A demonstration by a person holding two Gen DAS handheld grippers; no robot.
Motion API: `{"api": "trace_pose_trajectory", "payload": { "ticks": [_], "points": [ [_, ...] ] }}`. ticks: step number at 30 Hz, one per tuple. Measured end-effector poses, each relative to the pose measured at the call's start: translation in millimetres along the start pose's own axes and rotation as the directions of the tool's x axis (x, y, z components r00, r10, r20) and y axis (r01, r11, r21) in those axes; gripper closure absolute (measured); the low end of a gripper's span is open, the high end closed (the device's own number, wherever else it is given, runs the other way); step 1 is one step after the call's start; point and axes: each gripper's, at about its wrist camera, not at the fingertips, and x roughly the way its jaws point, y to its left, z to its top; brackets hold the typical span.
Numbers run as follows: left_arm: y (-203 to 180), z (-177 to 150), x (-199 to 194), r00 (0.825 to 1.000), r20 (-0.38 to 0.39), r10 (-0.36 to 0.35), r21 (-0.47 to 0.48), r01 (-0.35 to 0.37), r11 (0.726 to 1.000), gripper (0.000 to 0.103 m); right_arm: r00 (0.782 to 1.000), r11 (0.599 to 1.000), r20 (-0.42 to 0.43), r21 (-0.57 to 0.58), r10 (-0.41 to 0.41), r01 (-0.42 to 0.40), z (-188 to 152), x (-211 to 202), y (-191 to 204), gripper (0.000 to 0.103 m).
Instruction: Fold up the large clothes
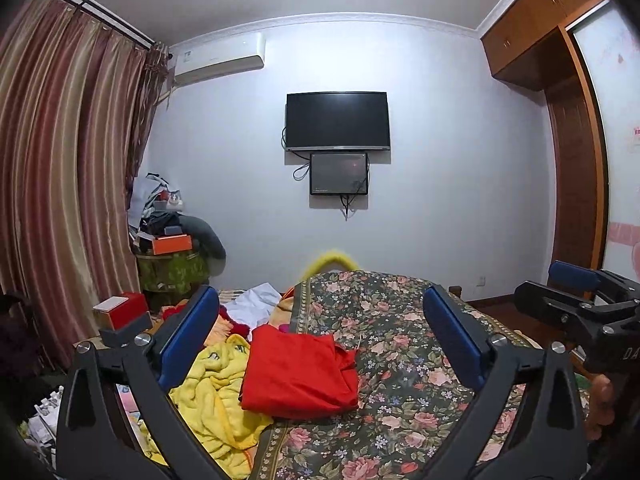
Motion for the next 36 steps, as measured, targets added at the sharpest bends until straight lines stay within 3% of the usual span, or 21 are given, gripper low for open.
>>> {"api": "trace_pose_trajectory", "payload": {
  "ticks": [36],
  "points": [
    [-0.3, -6.0, 7.7, 0.994, -0.058, -0.09, -0.029, 0.088, 0.996, 0.0, 1.0, 1.0, 0.01, 0.002, -0.029, 0.029, 1.1, -3.2, -3.5, 0.0]
  ]
}}
